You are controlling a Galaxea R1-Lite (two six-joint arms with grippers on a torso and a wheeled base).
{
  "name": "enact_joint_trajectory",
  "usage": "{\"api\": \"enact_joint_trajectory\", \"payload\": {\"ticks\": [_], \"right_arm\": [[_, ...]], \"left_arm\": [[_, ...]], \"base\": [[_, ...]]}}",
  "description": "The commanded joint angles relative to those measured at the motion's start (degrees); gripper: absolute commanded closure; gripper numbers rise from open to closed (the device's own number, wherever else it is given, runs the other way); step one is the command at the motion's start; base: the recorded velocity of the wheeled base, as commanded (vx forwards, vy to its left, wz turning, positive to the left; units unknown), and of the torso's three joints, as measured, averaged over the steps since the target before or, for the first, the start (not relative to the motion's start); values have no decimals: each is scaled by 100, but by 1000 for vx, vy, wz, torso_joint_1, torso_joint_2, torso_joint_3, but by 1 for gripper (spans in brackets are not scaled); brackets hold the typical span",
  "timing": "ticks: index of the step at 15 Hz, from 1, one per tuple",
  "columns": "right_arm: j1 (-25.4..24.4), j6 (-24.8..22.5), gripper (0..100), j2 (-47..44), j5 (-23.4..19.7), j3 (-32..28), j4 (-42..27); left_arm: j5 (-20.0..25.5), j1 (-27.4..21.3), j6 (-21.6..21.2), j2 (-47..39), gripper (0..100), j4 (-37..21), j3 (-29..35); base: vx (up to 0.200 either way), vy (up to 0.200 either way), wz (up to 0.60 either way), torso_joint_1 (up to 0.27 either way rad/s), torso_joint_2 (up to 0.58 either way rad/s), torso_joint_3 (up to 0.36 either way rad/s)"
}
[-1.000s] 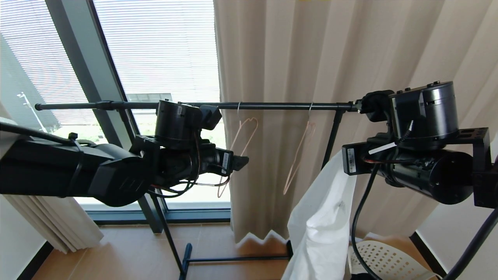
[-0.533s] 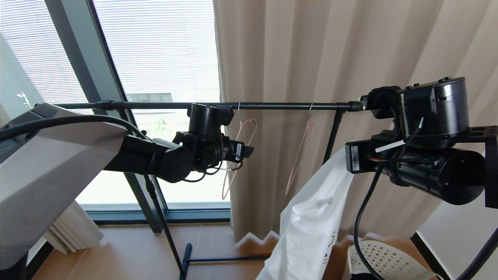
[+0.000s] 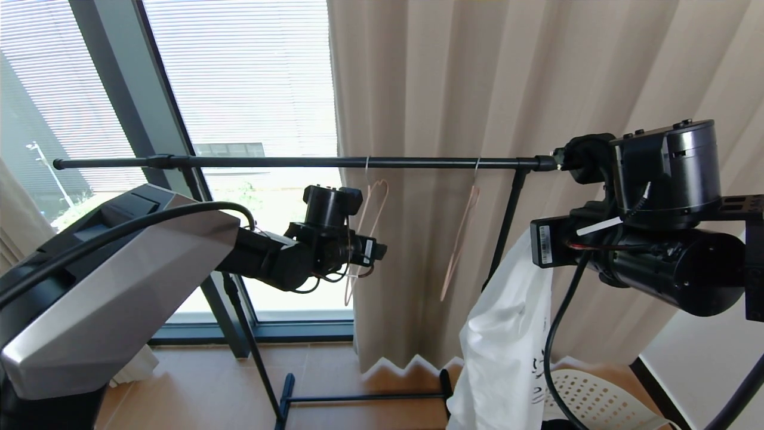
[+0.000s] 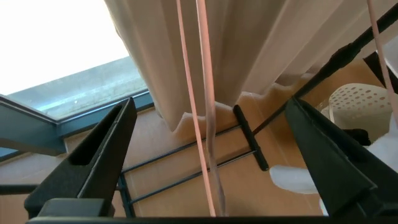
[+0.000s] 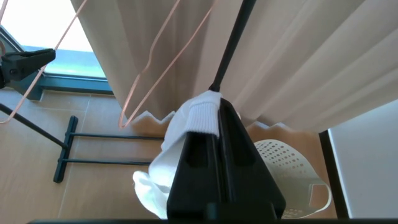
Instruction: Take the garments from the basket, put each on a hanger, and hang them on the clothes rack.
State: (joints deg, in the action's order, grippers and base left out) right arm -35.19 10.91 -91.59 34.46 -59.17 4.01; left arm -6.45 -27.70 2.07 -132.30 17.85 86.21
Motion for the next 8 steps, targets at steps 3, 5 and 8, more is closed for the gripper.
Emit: {"api": "enact_joint_trajectory", "payload": {"ticks": [3, 5, 8], "right_arm": [[-5, -1, 100, 1, -1, 11, 3], [-5, -1, 100, 1, -1, 11, 3], [4, 8, 100, -17, -1, 11, 3]], "left_arm": [[-14, 19, 21, -401, 0, -1, 300], [-49, 45, 30, -437, 0, -1, 396], [-120, 63, 21, -428, 100, -1, 396]], "base": [[0, 0, 0, 0, 0, 0], [0, 0, 0, 0, 0, 0], [0, 0, 0, 0, 0, 0]]}}
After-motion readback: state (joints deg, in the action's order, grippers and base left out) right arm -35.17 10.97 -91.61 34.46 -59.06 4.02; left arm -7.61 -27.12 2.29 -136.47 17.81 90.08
